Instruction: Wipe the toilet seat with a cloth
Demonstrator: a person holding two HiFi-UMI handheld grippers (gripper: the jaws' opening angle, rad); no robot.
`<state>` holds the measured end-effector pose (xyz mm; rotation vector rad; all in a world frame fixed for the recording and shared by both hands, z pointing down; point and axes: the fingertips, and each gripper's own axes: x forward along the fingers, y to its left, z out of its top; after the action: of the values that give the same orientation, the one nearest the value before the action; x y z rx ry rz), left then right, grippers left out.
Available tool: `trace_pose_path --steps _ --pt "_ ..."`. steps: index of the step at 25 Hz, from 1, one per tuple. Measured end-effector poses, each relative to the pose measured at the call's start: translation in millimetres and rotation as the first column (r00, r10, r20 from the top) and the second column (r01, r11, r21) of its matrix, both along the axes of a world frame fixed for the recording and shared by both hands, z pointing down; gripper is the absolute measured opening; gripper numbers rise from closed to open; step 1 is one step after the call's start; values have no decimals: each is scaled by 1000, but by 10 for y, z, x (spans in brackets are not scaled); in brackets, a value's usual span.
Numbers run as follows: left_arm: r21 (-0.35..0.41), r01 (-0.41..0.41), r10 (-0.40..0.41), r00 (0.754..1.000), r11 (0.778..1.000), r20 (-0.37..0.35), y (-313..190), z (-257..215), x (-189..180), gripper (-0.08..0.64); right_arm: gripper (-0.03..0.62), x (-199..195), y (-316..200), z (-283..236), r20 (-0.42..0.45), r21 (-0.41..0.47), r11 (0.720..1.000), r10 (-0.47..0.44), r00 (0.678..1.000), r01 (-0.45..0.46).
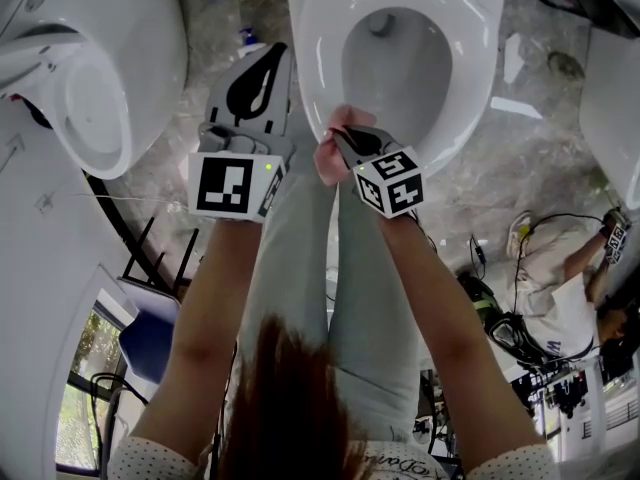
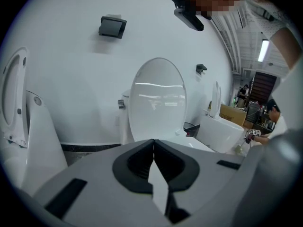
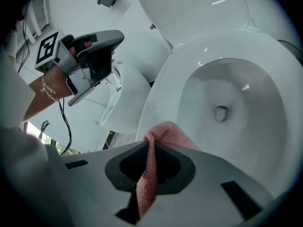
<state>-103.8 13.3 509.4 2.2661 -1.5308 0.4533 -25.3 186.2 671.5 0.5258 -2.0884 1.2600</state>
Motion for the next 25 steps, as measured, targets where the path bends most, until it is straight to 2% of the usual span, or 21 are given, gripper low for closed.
trace_pose_path --steps 9,16,25 --pt "-11 11 -11 1000 1000 1 -58 29 -124 5 35 -78 -317 66 5 -34 990 134 991 -134" --pt "-11 19 -19 1000 1000 -5 -89 17 -214 5 35 -111 -513 107 10 -54 982 180 984 -180" --pt "-24 24 -24 1000 999 -3 -100 23 -405 5 35 -197 -929 139 12 -34 967 253 967 -252"
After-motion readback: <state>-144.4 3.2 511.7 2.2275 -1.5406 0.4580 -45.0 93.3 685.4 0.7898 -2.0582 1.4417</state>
